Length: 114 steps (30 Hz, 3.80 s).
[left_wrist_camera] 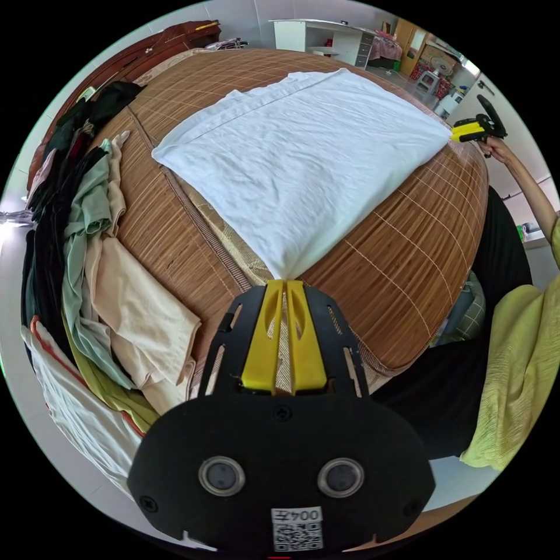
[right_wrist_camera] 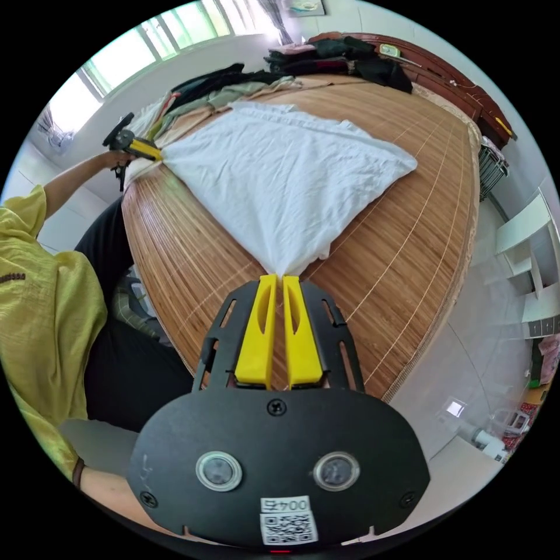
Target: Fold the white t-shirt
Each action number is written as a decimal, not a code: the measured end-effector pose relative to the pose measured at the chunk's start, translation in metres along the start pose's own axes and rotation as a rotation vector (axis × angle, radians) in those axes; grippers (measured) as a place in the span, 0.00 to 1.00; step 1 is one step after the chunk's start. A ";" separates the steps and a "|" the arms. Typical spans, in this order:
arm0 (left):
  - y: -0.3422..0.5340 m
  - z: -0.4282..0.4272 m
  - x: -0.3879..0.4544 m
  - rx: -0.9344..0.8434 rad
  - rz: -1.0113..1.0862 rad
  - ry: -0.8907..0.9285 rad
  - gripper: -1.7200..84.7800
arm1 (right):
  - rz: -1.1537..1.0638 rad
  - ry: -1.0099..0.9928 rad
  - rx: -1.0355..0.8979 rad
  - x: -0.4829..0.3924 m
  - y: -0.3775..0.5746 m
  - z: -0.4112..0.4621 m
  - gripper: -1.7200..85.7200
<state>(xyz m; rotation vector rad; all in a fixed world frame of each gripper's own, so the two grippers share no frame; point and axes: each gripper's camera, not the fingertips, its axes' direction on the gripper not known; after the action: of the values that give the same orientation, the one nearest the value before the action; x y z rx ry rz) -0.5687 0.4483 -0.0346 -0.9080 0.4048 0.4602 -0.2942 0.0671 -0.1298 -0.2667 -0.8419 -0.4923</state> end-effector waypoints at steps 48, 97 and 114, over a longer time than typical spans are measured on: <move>-0.159 0.061 0.038 -0.467 0.129 -0.147 0.02 | 0.184 0.138 -0.604 0.002 -0.294 0.018 0.01; 0.137 -0.046 -0.027 0.169 -0.278 0.050 0.12 | 0.376 -0.042 0.189 0.016 0.023 -0.011 0.12; 0.135 -0.060 -0.060 0.210 -0.198 0.051 0.12 | 0.462 -0.109 0.221 0.062 0.075 0.005 0.08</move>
<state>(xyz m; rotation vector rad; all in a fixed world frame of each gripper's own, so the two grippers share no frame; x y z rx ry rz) -0.7000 0.4589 -0.1251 -0.7477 0.3970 0.2090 -0.2234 0.1141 -0.0815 -0.2759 -0.8993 0.0480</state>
